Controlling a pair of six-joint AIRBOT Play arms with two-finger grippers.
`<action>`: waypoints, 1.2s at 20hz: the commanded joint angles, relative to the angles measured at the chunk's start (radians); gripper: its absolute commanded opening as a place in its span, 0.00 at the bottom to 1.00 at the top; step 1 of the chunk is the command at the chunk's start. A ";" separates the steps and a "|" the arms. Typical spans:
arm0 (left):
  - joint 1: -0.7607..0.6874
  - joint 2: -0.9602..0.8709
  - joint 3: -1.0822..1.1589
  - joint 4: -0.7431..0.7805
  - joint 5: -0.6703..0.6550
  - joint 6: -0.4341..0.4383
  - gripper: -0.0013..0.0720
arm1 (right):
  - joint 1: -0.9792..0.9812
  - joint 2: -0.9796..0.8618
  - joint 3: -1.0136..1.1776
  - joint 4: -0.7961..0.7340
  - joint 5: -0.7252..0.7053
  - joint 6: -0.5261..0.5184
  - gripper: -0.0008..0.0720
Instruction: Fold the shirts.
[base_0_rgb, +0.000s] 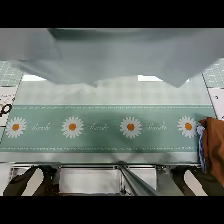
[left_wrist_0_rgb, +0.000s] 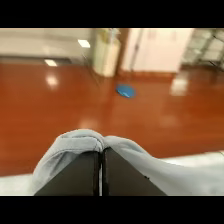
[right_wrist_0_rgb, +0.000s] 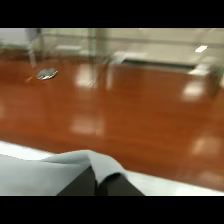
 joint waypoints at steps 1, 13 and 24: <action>-0.020 0.156 0.050 0.263 0.036 -0.073 0.05 | 0.000 0.139 0.027 -0.183 0.053 0.055 0.04; -0.306 0.281 -0.100 0.702 -0.143 -0.236 0.05 | 0.000 0.250 -0.161 -0.164 0.218 0.128 0.04; -0.306 -0.314 -0.523 0.576 0.284 -0.250 0.05 | 0.025 -0.187 -0.828 0.083 -0.212 -0.067 0.04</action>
